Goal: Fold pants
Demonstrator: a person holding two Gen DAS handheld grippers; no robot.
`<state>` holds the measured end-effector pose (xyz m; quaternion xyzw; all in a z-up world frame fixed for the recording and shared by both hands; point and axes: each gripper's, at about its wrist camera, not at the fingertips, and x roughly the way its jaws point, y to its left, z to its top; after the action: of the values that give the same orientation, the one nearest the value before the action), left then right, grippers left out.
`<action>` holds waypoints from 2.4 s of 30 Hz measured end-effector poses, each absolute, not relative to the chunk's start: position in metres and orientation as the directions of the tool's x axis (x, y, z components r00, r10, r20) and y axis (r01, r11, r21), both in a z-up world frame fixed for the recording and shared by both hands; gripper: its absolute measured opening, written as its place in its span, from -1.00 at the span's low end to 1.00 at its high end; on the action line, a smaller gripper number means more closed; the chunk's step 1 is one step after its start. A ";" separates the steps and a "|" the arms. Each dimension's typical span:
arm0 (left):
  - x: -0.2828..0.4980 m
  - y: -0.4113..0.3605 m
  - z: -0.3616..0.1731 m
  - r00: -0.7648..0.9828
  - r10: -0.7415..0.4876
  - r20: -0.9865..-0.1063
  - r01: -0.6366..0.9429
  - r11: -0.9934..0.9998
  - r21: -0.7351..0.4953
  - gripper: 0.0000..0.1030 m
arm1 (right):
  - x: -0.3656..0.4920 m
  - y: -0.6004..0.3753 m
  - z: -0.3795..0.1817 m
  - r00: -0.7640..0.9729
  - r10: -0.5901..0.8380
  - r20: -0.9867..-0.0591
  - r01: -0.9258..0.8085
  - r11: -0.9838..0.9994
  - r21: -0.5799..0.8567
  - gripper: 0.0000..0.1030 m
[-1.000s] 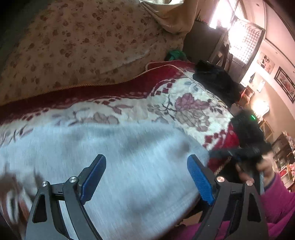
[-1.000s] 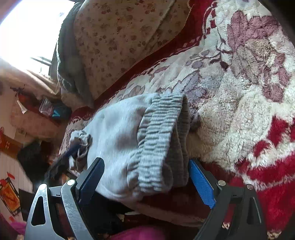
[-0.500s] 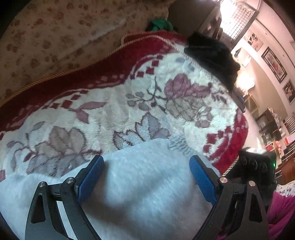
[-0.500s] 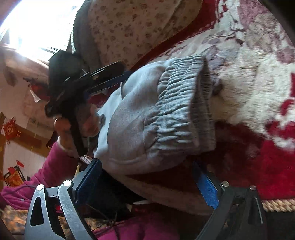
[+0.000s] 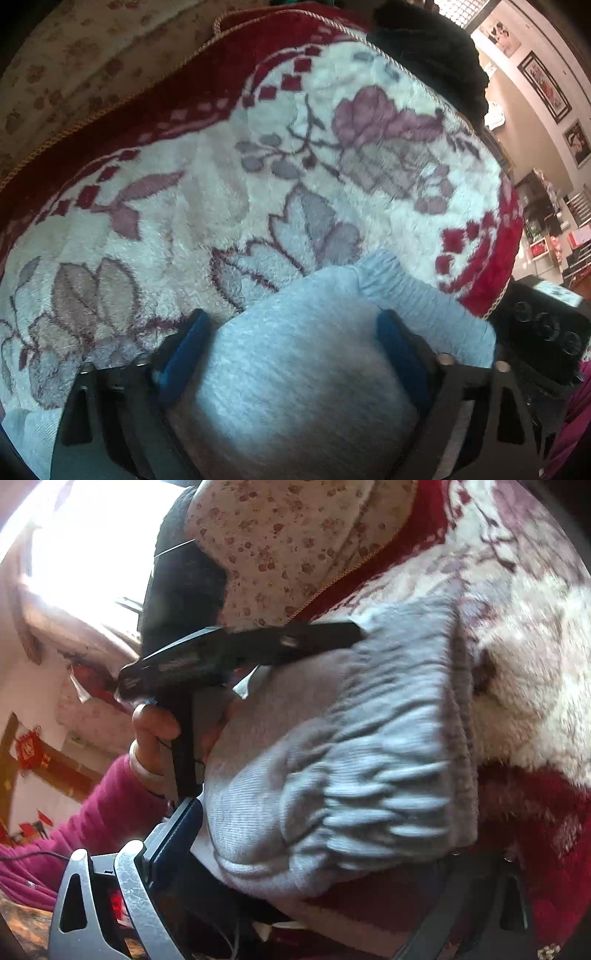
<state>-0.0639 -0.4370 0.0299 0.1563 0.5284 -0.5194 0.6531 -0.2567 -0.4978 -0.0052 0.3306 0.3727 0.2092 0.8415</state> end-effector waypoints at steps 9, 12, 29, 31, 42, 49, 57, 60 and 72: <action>-0.062 -0.424 0.041 -0.158 -0.605 -0.780 0.813 0.368 -0.451 -0.18 | -0.259 -0.495 0.017 0.676 0.583 -0.451 -0.149 0.707 0.691 0.15; -0.062 -0.418 0.053 -0.142 -0.634 -0.760 0.807 0.371 -0.460 -0.23 | -0.257 -0.489 0.033 0.687 0.575 -0.445 -0.173 0.723 0.669 0.05; -0.043 -0.276 0.179 0.160 -0.794 -0.586 0.774 0.469 -0.425 -0.37 | -0.226 -0.383 0.150 0.668 0.610 -0.426 -0.457 0.789 0.411 -0.10; -0.040 -0.250 0.188 0.202 -0.797 -0.569 0.755 0.497 -0.429 -0.51 | -0.216 -0.362 0.160 0.651 0.628 -0.427 -0.492 0.777 0.392 -0.17; -0.031 -0.074 0.186 0.433 -0.740 -0.514 0.554 0.669 -0.496 -0.59 | -0.164 -0.228 0.182 0.513 0.708 -0.485 -0.672 0.683 0.286 -0.18; -0.034 0.037 0.144 0.550 -0.633 -0.544 0.362 0.768 -0.528 -0.64 | -0.132 -0.133 0.156 0.402 0.719 -0.567 -0.760 0.607 0.231 -0.18; -0.041 0.134 0.066 0.606 -0.488 -0.628 0.077 0.822 -0.565 -0.50 | -0.102 -0.053 0.086 0.285 0.672 -0.684 -0.790 0.569 0.228 -0.12; -0.052 0.151 0.060 0.628 -0.454 -0.632 0.024 0.823 -0.567 -0.04 | -0.099 -0.049 0.067 0.230 0.687 -0.690 -0.779 0.555 0.292 0.16; -0.116 0.110 0.148 0.733 -0.415 -0.539 0.172 0.880 -0.443 0.63 | -0.120 -0.128 0.140 0.311 0.745 -0.590 -0.775 0.558 0.296 0.76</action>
<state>-0.1155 0.1099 0.1485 -0.1850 0.3282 -0.1608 0.9122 -0.1203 -0.1283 0.1396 -0.0213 0.3522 0.4695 0.8094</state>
